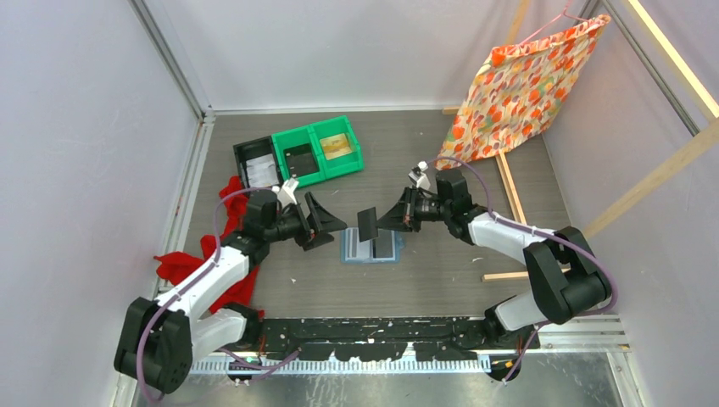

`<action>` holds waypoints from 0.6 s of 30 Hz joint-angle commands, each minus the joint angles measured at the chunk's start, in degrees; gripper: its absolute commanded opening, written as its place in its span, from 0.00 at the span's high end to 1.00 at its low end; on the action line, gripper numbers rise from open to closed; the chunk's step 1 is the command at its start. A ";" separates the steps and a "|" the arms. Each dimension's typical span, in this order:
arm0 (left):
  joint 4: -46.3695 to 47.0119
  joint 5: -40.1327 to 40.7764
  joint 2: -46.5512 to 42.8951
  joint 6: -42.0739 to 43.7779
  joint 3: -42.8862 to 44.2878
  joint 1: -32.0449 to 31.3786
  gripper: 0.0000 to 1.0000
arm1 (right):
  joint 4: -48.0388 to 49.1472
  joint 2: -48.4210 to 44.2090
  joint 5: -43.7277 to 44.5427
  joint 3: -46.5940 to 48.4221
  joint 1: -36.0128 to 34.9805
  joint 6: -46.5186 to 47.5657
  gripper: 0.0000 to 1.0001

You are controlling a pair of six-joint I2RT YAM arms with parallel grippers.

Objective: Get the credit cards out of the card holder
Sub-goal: Place the credit card in the storage box.

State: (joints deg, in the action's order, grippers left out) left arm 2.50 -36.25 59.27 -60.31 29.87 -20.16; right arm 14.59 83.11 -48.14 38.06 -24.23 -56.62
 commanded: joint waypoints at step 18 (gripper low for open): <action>32.67 -10.18 5.57 -17.39 -7.38 0.21 0.23 | 31.47 2.97 -1.82 0.55 -5.75 -20.19 0.99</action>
State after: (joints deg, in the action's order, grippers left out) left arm 25.56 -45.08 64.38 -73.58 23.14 -20.16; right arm 39.51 85.06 -48.47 38.33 -28.49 -73.89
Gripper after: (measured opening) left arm 0.777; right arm 0.019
